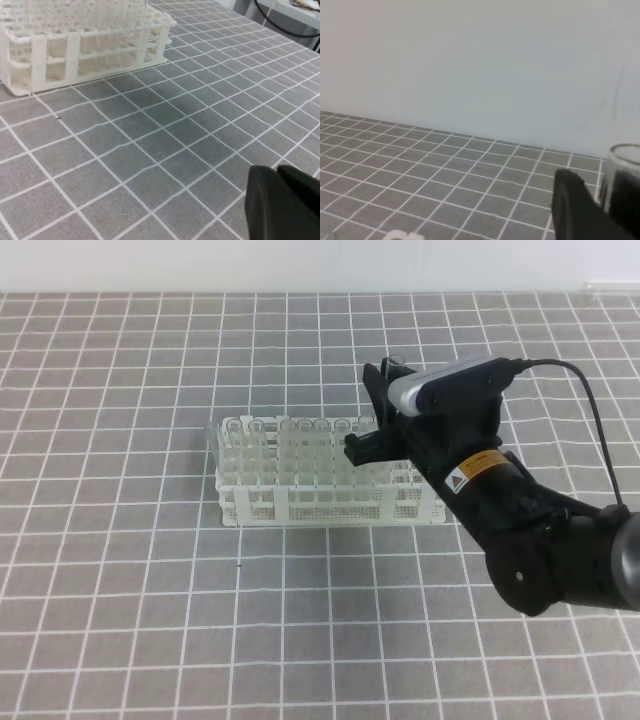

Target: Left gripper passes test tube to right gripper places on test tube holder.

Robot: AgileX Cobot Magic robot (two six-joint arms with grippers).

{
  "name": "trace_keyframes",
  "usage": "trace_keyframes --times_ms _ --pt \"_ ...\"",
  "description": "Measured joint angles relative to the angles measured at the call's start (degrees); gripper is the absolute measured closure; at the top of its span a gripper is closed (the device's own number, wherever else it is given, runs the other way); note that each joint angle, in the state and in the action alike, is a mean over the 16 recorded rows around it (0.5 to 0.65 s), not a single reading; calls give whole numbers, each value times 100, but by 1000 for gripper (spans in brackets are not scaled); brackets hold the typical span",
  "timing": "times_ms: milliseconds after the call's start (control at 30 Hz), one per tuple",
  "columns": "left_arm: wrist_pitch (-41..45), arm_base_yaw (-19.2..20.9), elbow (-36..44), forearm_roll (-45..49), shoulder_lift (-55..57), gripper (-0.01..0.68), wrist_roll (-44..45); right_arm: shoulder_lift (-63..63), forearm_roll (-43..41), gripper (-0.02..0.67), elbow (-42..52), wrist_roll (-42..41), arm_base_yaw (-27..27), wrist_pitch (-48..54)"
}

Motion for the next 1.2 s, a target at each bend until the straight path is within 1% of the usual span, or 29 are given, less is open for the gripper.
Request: trace_keyframes --times_ms 367,833,1200 --pt "-11 1 9 2 5 673 0 -7 -115 640 -14 18 -106 36" --pt "-22 1 13 8 7 673 -1 -7 -386 640 -21 229 -115 101" --pt "-39 3 26 7 15 673 -1 32 -404 640 -29 91 -115 87"
